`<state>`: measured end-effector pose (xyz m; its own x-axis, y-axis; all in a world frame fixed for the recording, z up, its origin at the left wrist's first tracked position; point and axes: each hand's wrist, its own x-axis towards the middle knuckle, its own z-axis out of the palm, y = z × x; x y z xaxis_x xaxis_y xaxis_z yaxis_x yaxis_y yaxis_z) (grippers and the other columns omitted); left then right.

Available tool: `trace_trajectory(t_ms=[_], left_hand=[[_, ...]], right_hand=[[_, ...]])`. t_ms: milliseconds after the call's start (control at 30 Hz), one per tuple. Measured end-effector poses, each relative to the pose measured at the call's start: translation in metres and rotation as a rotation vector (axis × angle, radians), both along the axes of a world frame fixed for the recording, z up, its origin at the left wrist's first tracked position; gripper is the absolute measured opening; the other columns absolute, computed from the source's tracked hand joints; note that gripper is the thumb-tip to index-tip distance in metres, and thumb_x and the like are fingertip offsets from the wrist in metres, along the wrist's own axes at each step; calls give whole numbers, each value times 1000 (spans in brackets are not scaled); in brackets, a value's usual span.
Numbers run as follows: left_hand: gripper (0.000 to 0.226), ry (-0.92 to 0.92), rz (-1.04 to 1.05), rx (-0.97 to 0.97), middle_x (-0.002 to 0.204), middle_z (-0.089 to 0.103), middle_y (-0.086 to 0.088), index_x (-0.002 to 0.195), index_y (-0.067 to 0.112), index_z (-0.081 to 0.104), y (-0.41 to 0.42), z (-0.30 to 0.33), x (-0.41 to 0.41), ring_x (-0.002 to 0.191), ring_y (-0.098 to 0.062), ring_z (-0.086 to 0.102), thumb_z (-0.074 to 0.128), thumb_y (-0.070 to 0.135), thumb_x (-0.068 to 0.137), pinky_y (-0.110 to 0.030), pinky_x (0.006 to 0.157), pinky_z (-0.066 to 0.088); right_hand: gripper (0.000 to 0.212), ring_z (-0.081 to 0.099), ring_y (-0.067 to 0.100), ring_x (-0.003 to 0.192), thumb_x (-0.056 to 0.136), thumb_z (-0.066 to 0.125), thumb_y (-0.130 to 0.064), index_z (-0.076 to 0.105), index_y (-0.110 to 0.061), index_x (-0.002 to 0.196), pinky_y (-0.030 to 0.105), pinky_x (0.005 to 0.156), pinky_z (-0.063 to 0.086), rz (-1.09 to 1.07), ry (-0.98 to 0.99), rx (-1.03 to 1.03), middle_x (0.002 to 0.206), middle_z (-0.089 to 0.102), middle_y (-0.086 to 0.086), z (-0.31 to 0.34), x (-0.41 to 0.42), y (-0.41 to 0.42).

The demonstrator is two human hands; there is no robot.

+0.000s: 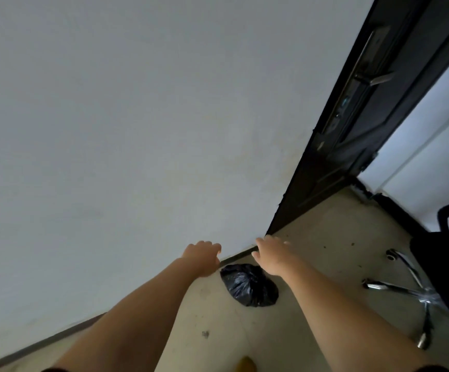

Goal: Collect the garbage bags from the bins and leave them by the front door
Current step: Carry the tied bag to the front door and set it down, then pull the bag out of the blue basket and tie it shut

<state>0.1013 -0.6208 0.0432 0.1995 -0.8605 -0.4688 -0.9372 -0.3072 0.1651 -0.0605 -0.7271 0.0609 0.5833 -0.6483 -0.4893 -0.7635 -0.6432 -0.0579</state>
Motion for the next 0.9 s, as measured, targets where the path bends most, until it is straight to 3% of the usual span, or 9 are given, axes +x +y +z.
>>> trace_trajectory(t_ms=[233,467,667,900], left_hand=[[37,66,227,-22,134,50,-8,132,18,43,99,-4,24,122,-26,47,37,27,97,-38,101,39],[35,74,663,-33,128,54,-7,129,19,46,204,1,33,116,-25,51,38,26,95,-39,98,43],[38,72,1095,-65,132,52,-7,130,21,46,280,12,-14,119,-28,51,37,25,94,-40,95,44],[40,99,1434,8,135,49,-7,134,21,43,383,4,-103,124,-26,46,37,27,95,-40,97,40]], right_hand=[[35,46,32,113,100,29,-32,41,-13,127,46,95,34,222,36,14,126,47,12,7,44,56],[44,42,31,124,100,27,-31,35,-14,139,45,103,32,564,71,70,140,40,12,10,112,108],[44,41,30,125,98,26,-29,35,-14,139,44,101,34,961,104,37,142,39,12,15,145,169],[42,42,29,126,98,30,-37,40,-17,134,45,102,35,1303,141,19,140,42,9,5,145,269]])
